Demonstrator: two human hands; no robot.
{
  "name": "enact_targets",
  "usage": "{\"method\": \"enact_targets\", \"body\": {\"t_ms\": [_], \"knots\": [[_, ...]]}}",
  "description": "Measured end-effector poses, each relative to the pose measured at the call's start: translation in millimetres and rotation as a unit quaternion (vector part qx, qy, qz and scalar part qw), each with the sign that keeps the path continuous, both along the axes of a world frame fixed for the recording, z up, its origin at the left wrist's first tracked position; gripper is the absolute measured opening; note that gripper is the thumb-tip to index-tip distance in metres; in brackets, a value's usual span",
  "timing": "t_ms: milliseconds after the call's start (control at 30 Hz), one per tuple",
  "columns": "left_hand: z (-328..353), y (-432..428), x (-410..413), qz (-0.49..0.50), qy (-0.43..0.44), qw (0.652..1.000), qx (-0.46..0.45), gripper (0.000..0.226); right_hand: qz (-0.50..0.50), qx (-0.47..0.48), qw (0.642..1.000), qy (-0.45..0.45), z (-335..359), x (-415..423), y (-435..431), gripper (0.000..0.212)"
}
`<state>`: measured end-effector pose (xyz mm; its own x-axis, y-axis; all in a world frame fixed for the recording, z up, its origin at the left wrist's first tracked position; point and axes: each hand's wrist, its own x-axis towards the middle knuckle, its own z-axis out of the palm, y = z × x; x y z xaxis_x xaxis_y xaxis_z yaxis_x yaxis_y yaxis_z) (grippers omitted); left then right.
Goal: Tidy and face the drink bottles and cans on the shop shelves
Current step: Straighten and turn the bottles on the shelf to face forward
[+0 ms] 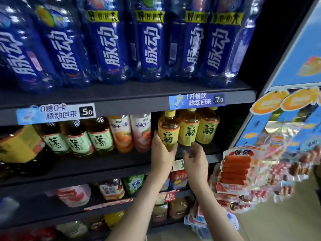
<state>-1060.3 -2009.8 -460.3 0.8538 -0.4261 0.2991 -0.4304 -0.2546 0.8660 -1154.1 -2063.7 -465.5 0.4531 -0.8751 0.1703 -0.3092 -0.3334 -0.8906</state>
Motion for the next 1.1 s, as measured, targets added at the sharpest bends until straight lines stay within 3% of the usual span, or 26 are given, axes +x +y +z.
{"method": "enact_targets", "body": {"t_ms": [233, 500, 700, 833, 933, 1100], "knots": [[-15, -28, 6, 0.102, -0.065, 0.992, -0.045, 0.062, 0.013, -0.065, 0.996, -0.056, -27, 13, -16, 0.039], [-19, -42, -4, 0.161, -0.064, 0.985, -0.025, 0.070, -0.020, -0.087, 0.994, -0.062, -32, 18, -37, 0.046], [-11, -39, -12, 0.144, -0.049, 0.988, 0.022, 0.071, -0.045, -0.077, 0.996, -0.026, -20, 30, -37, 0.050], [-8, -17, -19, 0.139, -0.107, 0.984, 0.035, 0.060, -0.054, -0.081, 0.995, -0.015, -17, 27, -34, 0.045], [-8, 12, -23, 0.180, -0.165, 0.970, 0.013, 0.045, -0.060, -0.109, 0.990, -0.059, -13, 25, -17, 0.044], [-3, 74, 1, 0.296, -0.144, 0.944, -0.003, 0.053, 0.077, -0.131, 0.985, -0.084, -6, 43, 44, 0.045]]}}
